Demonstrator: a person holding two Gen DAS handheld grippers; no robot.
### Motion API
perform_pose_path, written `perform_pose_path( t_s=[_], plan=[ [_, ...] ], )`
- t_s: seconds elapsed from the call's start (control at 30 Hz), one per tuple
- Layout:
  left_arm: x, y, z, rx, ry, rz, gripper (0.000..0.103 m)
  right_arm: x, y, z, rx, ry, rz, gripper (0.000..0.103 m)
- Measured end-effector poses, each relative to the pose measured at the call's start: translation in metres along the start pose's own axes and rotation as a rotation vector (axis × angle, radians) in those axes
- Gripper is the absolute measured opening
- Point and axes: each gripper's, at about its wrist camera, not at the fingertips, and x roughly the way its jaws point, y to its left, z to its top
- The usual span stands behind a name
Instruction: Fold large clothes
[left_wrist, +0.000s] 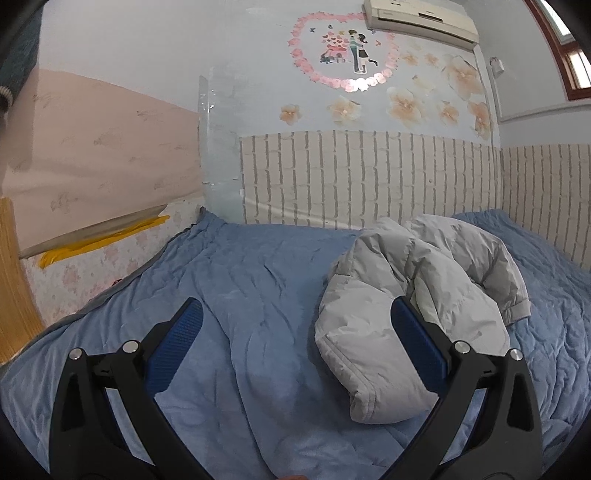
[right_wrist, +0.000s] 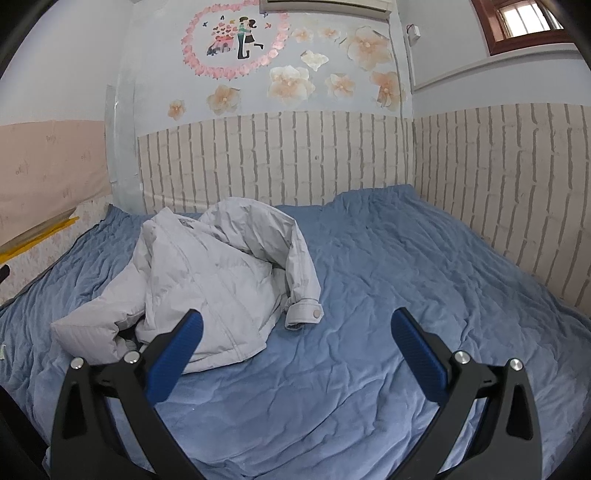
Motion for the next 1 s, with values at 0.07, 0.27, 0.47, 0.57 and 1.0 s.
perform_pose_path(
  t_s=[0.07, 0.27, 0.47, 0.57, 1.0],
  plan=[
    [-0.001, -0.003, 0.0, 0.008, 0.002, -0.005, 0.1, -0.001, -0.001, -0.001, 0.004, -0.004, 0.003, 0.102],
    [-0.002, -0.012, -0.001, 0.049, 0.021, -0.007, 0.1, -0.002, -0.002, -0.001, 0.008, -0.006, 0.006, 0.101],
    [0.0, -0.012, -0.001, 0.065, 0.048, -0.004, 0.1, -0.003, -0.002, -0.001, 0.01, -0.008, 0.006, 0.101],
    [0.001, -0.009, -0.001, 0.052, 0.053, -0.003, 0.1, -0.002, -0.002, -0.001, 0.008, -0.004, 0.006, 0.101],
    [-0.001, -0.001, -0.003, 0.001, 0.055, -0.018, 0.1, -0.007, -0.001, -0.004, 0.012, -0.007, -0.022, 0.101]
  ],
)
